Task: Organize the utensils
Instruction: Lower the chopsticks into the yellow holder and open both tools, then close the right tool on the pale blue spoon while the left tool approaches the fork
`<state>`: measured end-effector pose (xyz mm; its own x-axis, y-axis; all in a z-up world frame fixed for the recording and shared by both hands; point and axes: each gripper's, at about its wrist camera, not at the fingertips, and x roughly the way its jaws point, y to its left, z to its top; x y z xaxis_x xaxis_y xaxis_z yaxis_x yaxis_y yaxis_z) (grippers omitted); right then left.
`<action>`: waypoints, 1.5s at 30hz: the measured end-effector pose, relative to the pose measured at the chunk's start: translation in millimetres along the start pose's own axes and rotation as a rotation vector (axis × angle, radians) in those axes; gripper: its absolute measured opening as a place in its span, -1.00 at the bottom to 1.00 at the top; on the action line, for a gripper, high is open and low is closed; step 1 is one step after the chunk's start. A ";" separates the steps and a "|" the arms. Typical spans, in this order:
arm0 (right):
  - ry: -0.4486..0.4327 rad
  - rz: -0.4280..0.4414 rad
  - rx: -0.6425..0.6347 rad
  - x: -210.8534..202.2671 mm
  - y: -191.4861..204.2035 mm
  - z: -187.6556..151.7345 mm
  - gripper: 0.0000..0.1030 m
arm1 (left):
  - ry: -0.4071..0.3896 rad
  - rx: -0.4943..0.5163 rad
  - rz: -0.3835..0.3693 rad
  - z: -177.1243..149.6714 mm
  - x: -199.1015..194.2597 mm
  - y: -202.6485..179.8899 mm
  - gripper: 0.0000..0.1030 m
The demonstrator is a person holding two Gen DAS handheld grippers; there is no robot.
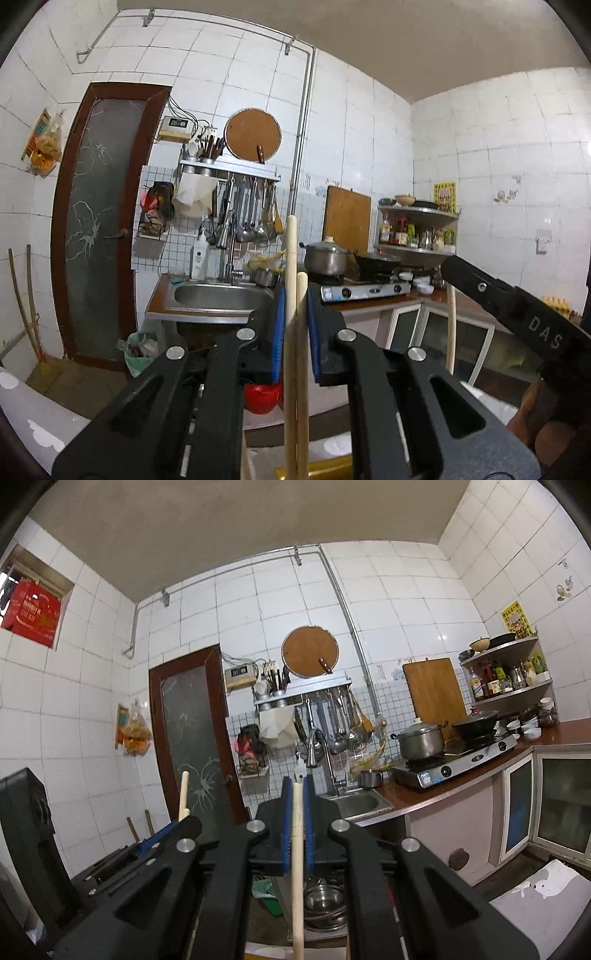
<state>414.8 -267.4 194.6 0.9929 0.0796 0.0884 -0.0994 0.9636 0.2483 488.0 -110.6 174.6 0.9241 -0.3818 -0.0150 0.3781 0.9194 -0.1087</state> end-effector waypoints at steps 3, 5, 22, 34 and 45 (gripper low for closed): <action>0.030 0.017 0.004 -0.3 -1.8 -11.9 -0.88 | 0.019 0.017 -0.004 -10.6 -3.1 0.5 -0.80; 0.046 0.014 -0.026 -4.7 0.7 -22.9 -0.88 | 0.034 0.008 -0.002 -17.9 -3.7 2.0 -0.80; 0.240 -0.051 -0.038 -49.3 -4.8 -26.9 0.02 | 0.136 0.008 0.096 6.0 -73.5 32.5 0.34; 0.408 -0.104 -0.043 -156.6 8.7 -20.9 0.42 | 0.362 0.119 0.201 -3.2 -205.6 51.5 0.91; 0.519 -0.161 -0.008 -229.5 12.7 -59.8 0.81 | 0.516 0.076 0.134 -64.7 -279.0 51.8 0.91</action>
<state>189.5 -258.1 119.8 0.8976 0.0444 -0.4386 0.0554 0.9757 0.2122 246.2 37.4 108.8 0.8245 -0.2404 -0.5123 0.2799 0.9600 -0.0001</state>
